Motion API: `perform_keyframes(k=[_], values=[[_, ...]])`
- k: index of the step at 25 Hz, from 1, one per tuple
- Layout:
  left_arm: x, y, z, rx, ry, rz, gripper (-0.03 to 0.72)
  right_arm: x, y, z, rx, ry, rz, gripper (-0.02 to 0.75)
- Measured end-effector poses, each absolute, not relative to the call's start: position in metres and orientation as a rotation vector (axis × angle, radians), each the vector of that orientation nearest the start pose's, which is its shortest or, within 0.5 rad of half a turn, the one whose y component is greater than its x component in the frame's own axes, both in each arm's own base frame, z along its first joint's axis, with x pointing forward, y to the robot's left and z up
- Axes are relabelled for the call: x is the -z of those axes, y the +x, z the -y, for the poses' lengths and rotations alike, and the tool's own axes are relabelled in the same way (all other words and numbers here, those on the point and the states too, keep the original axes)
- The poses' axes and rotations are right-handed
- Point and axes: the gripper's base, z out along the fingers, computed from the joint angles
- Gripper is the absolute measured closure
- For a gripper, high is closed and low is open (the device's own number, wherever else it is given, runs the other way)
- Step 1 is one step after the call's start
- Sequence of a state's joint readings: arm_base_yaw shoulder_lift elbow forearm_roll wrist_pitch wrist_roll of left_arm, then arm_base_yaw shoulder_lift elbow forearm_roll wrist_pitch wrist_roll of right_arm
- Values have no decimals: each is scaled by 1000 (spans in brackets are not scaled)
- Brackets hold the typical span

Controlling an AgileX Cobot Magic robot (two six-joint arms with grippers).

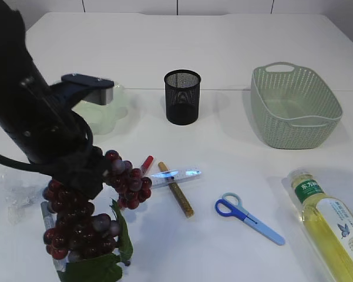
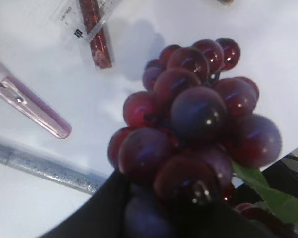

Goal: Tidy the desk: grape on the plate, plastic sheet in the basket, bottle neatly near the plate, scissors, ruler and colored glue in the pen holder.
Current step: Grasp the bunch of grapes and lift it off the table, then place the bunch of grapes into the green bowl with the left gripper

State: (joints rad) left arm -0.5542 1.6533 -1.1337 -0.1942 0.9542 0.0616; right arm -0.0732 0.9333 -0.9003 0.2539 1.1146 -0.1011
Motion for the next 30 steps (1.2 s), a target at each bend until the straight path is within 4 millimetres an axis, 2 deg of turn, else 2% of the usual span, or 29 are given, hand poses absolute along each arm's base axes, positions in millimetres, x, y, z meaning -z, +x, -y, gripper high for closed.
perform_keyframes(k=[6, 9, 11, 17, 20, 23, 30], values=[[-288, 237, 162, 331, 775, -2733, 515, -332, 157, -9, -278, 30, -2600, 217], [-319, 231, 155, 317, 750, -2638, 515, -332, 157, -9, -281, 31, -2599, 217], [-336, 232, 152, 279, 722, -2582, 515, -332, 157, -9, -282, 31, -2599, 217], [-374, 253, 138, 131, 588, -2418, 515, -332, 158, -10, -284, 31, -2599, 217], [-382, 271, 128, 122, 487, -2371, 515, -332, 158, -10, -284, 31, -2599, 217], [-382, 292, 118, 100, 404, -2368, 515, -332, 158, -10, -284, 31, -2599, 217], [-362, 351, 96, 66, 254, -2390, 515, -332, 158, -10, -284, 31, -2599, 217]])
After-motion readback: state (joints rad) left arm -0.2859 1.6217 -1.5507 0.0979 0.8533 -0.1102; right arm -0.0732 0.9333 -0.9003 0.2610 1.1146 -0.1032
